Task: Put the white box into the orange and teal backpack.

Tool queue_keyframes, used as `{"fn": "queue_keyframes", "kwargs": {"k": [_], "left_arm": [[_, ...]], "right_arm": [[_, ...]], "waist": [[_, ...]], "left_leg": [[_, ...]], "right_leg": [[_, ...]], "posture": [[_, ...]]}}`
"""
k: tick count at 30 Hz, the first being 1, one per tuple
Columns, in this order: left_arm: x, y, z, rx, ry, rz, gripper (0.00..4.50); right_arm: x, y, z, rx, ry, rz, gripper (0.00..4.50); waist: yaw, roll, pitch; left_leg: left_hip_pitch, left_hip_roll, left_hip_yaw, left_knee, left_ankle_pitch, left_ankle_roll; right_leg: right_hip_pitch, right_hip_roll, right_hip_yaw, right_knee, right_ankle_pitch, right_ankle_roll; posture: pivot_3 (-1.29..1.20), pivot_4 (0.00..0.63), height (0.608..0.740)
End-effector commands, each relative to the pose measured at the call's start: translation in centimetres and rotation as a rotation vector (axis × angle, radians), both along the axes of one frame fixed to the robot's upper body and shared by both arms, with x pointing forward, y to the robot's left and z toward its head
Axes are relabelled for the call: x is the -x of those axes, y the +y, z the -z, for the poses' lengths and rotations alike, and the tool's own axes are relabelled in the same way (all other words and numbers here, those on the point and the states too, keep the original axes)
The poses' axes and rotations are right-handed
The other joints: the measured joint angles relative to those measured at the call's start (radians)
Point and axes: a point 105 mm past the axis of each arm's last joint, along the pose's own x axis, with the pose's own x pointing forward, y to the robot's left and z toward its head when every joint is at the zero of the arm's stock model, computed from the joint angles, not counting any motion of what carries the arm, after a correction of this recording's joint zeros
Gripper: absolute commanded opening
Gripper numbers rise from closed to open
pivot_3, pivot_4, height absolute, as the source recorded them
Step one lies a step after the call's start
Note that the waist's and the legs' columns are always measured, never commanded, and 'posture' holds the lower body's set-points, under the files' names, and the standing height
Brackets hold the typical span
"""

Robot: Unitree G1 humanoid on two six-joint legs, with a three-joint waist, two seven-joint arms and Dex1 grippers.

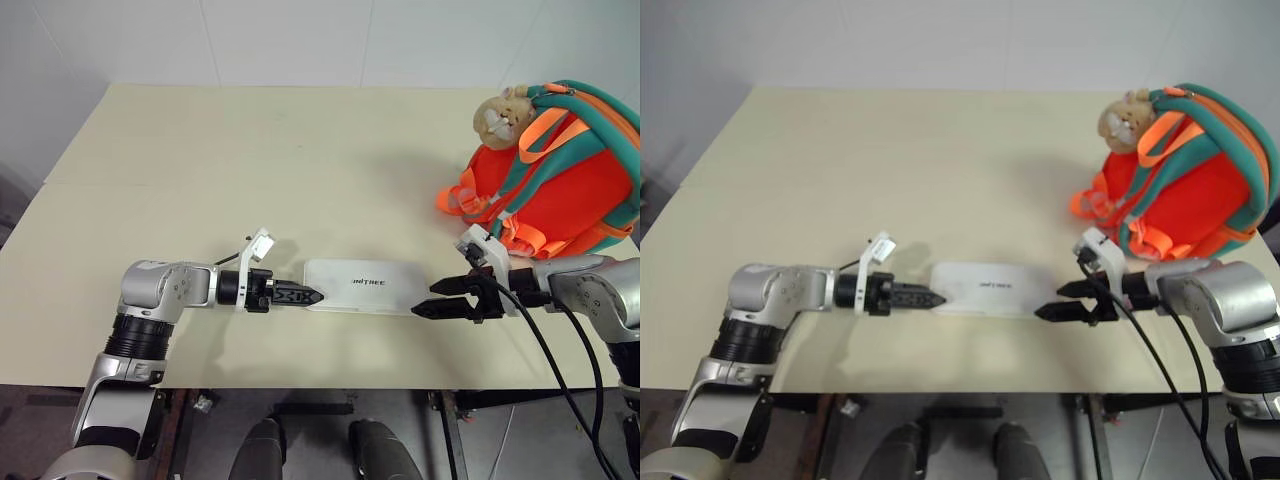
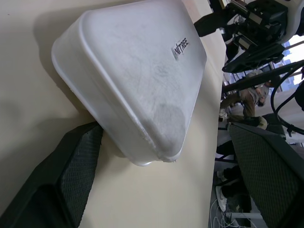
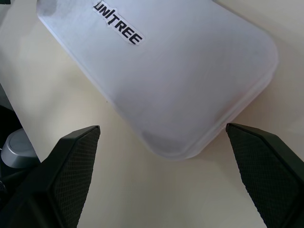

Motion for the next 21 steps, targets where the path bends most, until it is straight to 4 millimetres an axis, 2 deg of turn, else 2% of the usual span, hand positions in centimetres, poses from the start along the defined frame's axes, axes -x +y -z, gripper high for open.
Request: {"fn": "queue_keyframes", "kwargs": {"k": [1, 7, 21], "left_arm": [[-0.4, -0.2, 1.0, 0.013, 0.054, -0.021, 4.48], [-1.0, -1.1, 1.0, 0.094, 0.144, -0.018, 4.48], [0.6, -2.6, 0.9, 0.142, 0.243, 0.158, 4.48]], "right_arm": [[0.4, 0.4, 0.1, 0.014, -0.029, -0.044, 4.5], [0.4, 0.3, 0.4, 0.015, -0.042, -0.065, 4.5], [0.7, -0.4, 1.1, 0.023, -0.075, -0.067, 4.5]], "waist": [[0.004, 0.0, 0.0], [0.002, 0.0, 0.0], [0.0, 0.0, 0.0]], "left_leg": [[0.0, 0.0, -0.001, 0.0, 0.0, 0.0], [0.0, -0.001, -0.001, 0.006, 0.0, 0.001], [0.0, -0.001, 0.0, 0.003, -0.001, 0.001]], "right_leg": [[0.0, 0.0, -0.001, 0.0, 0.0, 0.0], [0.003, -0.001, -0.001, 0.001, 0.002, 0.002], [0.003, -0.001, 0.0, -0.001, 0.001, 0.002]], "posture": [[0.0, 0.15, 0.74], [0.0, 0.15, 0.74], [0.0, 0.15, 0.74]]}}
